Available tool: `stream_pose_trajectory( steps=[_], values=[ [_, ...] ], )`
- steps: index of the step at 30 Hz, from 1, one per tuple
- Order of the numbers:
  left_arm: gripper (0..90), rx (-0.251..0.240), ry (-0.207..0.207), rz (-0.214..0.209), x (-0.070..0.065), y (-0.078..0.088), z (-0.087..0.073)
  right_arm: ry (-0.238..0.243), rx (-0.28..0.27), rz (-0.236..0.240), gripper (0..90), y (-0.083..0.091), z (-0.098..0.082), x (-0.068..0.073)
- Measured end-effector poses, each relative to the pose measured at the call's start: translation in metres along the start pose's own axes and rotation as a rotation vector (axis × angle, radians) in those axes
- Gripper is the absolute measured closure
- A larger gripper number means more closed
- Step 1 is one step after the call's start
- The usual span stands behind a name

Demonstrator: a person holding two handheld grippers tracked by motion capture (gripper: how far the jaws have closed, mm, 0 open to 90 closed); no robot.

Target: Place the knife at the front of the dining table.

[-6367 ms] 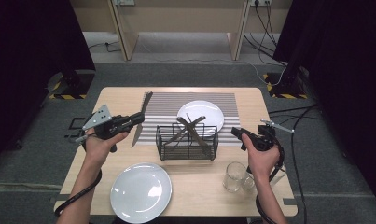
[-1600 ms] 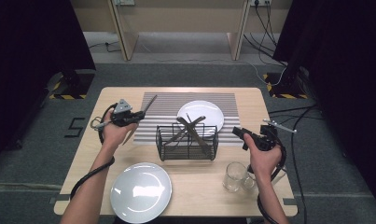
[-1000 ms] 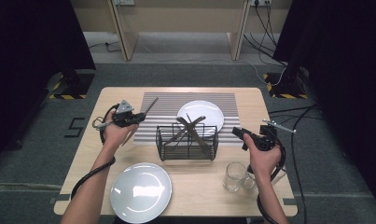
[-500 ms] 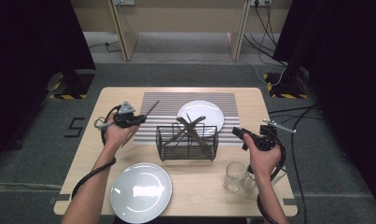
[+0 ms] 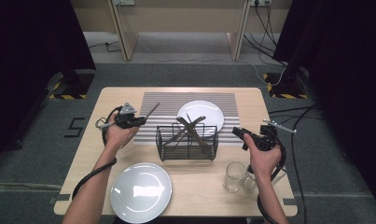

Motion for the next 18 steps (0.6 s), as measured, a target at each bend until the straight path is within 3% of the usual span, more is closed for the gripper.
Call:
stream_pose_trajectory(
  steps=[18],
  values=[
    [83.2, 0.048, -0.001, -0.015, -0.001, -0.012, -0.006, -0.003, 0.001, 0.001, 50.9, 0.000, 0.000, 0.000]
  ],
)
Point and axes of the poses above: each handheld gripper's, and its own axes: y roughly backward along the jaws, z roughly out of its top, x roughly to its left, the point moved 3 cm from there along -y, roughly forward along the jaws, and after that the axes turned 13 degrees about y, right-handed, at the moved point
